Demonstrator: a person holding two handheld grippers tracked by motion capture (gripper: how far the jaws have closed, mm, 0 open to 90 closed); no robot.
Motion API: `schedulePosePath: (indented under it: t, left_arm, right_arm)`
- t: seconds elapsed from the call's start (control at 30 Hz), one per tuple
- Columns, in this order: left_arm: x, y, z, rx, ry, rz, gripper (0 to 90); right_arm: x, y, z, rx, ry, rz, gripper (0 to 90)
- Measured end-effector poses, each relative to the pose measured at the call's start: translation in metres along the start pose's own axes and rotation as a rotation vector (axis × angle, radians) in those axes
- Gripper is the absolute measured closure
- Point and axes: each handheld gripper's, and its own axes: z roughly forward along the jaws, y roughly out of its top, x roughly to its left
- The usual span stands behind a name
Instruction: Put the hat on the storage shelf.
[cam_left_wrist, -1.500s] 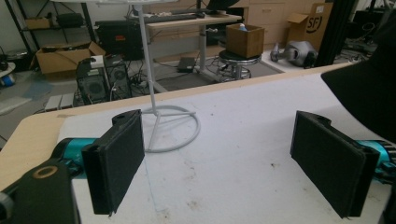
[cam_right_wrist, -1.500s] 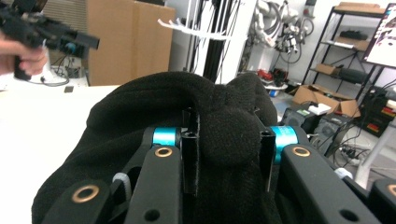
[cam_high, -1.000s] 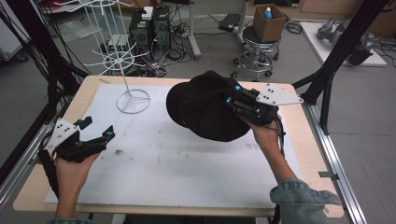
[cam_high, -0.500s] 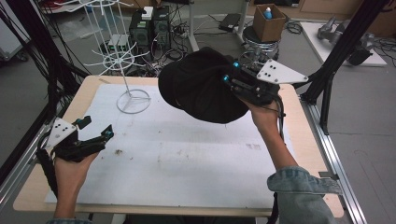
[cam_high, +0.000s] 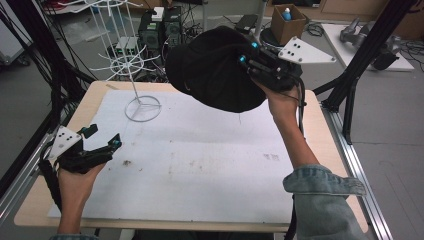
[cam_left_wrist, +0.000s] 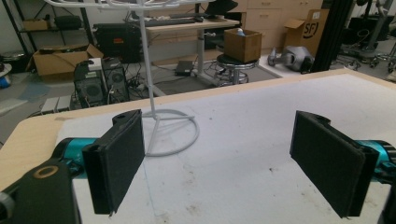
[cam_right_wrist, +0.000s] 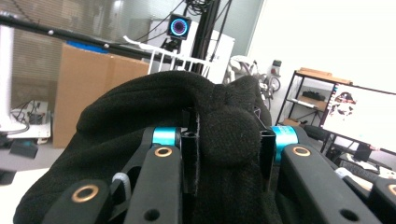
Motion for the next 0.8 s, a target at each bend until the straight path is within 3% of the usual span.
schedulePosePath:
  t: [0.33,0.8]
  left_arm:
    - [0.002,0.000,0.000,-0.005,-0.001,-0.006,18.1]
    - [0.002,0.000,0.001,-0.008,-0.004,-0.010,18.1]
  right_arm:
    - [-0.015,0.018,0.016,-0.044,-0.035,0.025,72.0]
    - [-0.015,0.045,0.031,-0.104,0.025,-0.001,71.9]
